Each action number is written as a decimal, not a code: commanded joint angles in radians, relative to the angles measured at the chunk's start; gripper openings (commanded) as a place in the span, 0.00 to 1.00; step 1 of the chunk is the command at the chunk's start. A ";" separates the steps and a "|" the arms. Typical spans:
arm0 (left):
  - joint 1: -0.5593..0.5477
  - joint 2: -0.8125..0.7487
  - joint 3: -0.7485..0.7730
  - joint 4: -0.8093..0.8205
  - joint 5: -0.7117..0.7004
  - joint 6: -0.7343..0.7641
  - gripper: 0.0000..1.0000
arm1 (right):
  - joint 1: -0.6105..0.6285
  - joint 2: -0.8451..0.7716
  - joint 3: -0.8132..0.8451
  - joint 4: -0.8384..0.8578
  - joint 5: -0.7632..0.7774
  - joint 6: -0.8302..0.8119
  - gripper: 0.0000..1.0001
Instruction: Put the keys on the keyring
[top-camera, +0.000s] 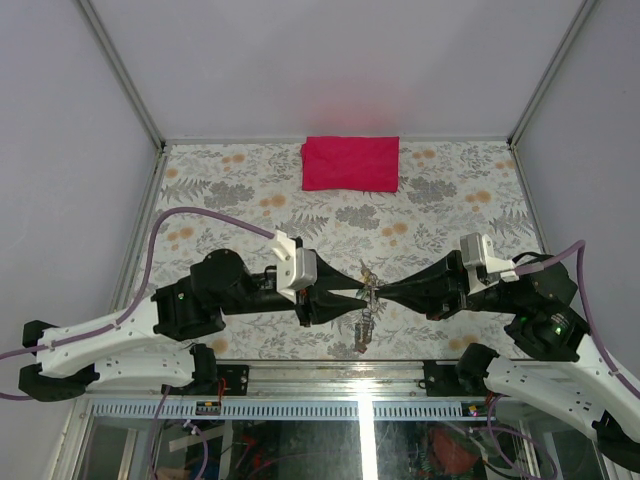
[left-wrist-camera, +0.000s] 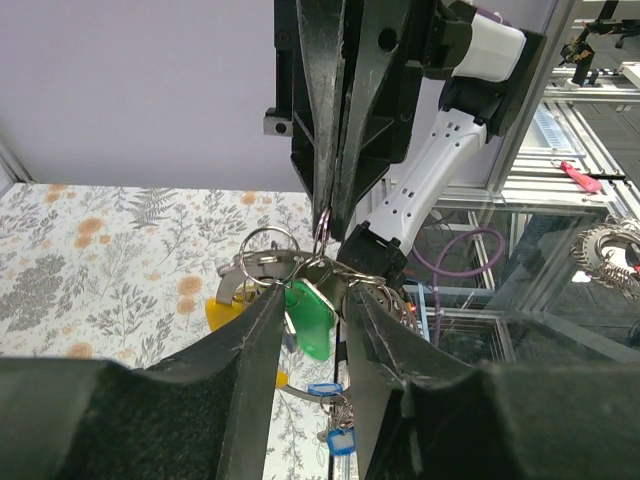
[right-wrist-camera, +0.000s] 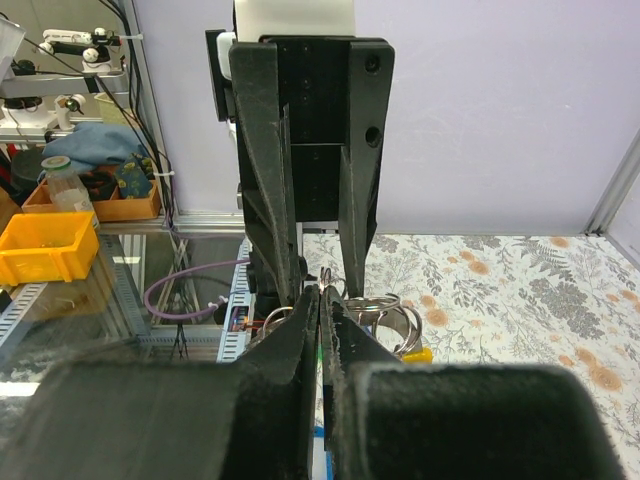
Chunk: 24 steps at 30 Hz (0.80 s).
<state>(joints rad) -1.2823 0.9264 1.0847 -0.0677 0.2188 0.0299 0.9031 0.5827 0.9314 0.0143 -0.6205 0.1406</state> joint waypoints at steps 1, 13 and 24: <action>0.003 -0.006 -0.024 0.065 -0.035 -0.014 0.33 | 0.000 -0.010 0.007 0.109 0.014 0.011 0.00; 0.002 -0.014 -0.065 0.158 -0.029 -0.051 0.36 | 0.000 -0.009 0.005 0.115 0.010 0.013 0.00; 0.003 -0.026 -0.074 0.165 -0.040 -0.051 0.07 | -0.001 -0.010 0.006 0.107 0.008 0.011 0.00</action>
<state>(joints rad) -1.2823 0.9142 1.0138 0.0235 0.1986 -0.0208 0.9031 0.5823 0.9241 0.0250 -0.6178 0.1410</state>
